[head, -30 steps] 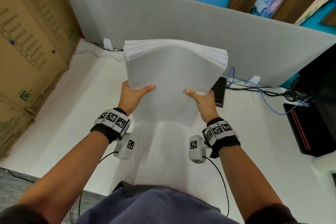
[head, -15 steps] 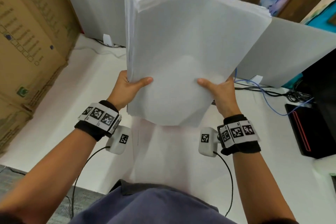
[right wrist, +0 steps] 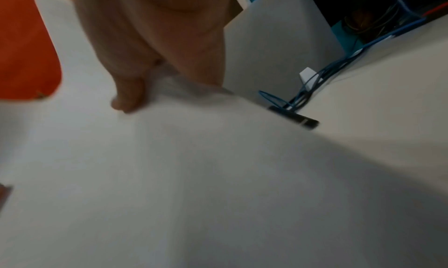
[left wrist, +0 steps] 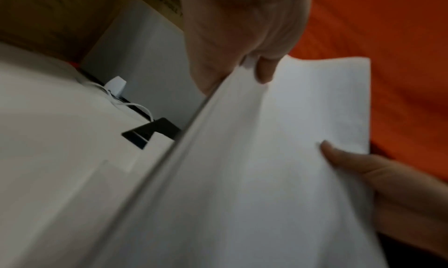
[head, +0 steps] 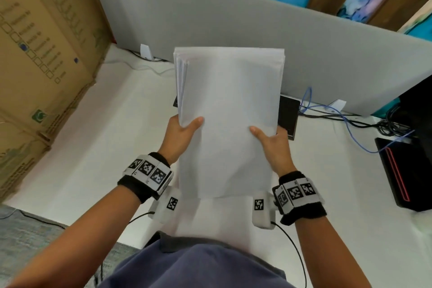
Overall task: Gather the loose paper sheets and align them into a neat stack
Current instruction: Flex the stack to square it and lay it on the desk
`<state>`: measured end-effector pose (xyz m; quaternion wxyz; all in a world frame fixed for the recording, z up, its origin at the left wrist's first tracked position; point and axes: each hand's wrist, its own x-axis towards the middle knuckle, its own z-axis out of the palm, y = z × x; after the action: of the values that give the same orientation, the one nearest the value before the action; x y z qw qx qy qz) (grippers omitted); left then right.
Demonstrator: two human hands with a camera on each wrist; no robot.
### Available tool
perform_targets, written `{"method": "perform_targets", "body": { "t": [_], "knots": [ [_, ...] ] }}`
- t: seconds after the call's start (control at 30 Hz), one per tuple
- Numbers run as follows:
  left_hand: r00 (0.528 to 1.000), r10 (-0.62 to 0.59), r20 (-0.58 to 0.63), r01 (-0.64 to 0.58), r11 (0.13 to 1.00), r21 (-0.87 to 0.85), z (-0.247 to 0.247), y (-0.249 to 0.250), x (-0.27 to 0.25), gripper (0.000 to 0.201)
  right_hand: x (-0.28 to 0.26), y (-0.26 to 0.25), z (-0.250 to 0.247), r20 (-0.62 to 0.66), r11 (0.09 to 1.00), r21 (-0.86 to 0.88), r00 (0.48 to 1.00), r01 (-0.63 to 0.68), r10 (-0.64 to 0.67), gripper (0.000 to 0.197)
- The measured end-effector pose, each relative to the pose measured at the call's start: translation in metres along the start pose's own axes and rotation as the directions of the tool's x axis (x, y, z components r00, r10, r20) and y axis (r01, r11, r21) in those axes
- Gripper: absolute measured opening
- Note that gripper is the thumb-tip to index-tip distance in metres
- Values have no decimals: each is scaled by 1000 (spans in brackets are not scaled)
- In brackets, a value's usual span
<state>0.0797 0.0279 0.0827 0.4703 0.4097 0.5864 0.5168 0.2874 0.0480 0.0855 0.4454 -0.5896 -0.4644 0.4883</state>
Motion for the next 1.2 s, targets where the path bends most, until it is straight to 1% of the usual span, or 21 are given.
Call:
{"method": "perform_targets", "body": {
  "t": [0.07, 0.1, 0.17, 0.2, 0.23, 0.3, 0.33, 0.37, 0.4, 0.43, 0.5, 0.53, 0.57, 0.67, 0.73, 0.83, 0.87, 0.97, 1.07, 1.13, 1.2],
  "knots": [
    [996, -30, -85, 30, 1000, -3, 4, 2, -4, 12, 6, -8, -4, 6, 996, -89, 1000, 31, -30, 38],
    [990, -89, -110, 88, 996, -17, 6, 0, -7, 15, 9, -9, -6, 23, 990, -139, 1000, 20, -17, 38],
    [957, -268, -112, 264, 963, -46, 10, -12, -13, 21, 12, 1, -9, 62, 970, -238, 995, -56, 72, 37],
    [927, -359, -108, 359, 933, -23, 12, -21, -15, 25, 13, 12, -9, 72, 952, -283, 987, -118, 144, 36],
    [890, -439, -125, 450, 889, 80, 15, -31, -18, 32, 13, 24, -10, 67, 922, -338, 973, -188, 223, 36],
    [811, -554, -189, 579, 712, 397, 18, -53, -23, 56, 8, 51, -10, 31, 844, -442, 935, -305, 354, 39],
    [791, -576, -208, 593, 633, 498, 21, -61, -26, 63, 5, 64, -10, 7, 812, -476, 921, -339, 389, 40],
    [782, -586, -213, 592, 591, 548, 24, -66, -29, 66, 2, 73, -10, -20, 788, -503, 916, -355, 400, 41],
    [775, -595, -210, 594, 574, 564, 28, -71, -30, 66, -1, 81, -11, -48, 754, -549, 915, -360, 401, 43],
    [769, -604, -208, 597, 563, 572, 31, -74, -31, 65, -3, 86, -11, -81, 687, -630, 911, -362, 405, 48],
    [755, -621, -208, 603, 535, 592, 34, -79, -32, 62, -6, 94, -16, -141, 487, -802, 901, -346, 410, 63],
    [755, -623, -205, 600, 529, 600, 35, -80, -32, 60, -6, 97, -18, -147, 429, -839, 898, -335, 415, 67],
    [760, -620, -197, 592, 534, 604, 36, -80, -31, 57, -5, 98, -20, -144, 417, -845, 892, -336, 428, 69],
    [775, -608, -173, 575, 564, 593, 38, -80, -29, 53, -1, 97, -25, -128, 447, -822, 878, -354, 461, 69],
    [791, -594, -145, 559, 605, 567, 37, -81, -27, 52, 1, 98, -26, -111, 470, -817, 891, -334, 439, 67],
    [859, -508, -65, 456, 700, 549, 32, -89, -24, 48, 6, 103, -30, -47, 676, -652, 909, -343, 415, 59],
    [873, -483, -69, 439, 717, 541, 30, -91, -23, 48, 6, 103, -31, -30, 719, -602, 910, -347, 414, 53],
    [903, -416, -104, 408, 759, 508, 22, -101, -21, 50, 5, 101, -32, 56, 762, -557, 901, -330, 431, 42],
    [914, -394, -94, 400, 843, 359, 9, -112, -18, 39, 5, 97, -28, 160, 839, -433, 888, -330, 432, 37],
    [912, -407, -44, 406, 885, 227, 2, -113, -16, 29, 6, 95, -26, 104, 862, -417, 928, -287, 359, 32],
    [908, -419, 22, 412, 900, 144, -3, -117, -15, 20, 7, 94, -25, 111, 879, -381, 930, -286, 350, 33]
  ]
}}
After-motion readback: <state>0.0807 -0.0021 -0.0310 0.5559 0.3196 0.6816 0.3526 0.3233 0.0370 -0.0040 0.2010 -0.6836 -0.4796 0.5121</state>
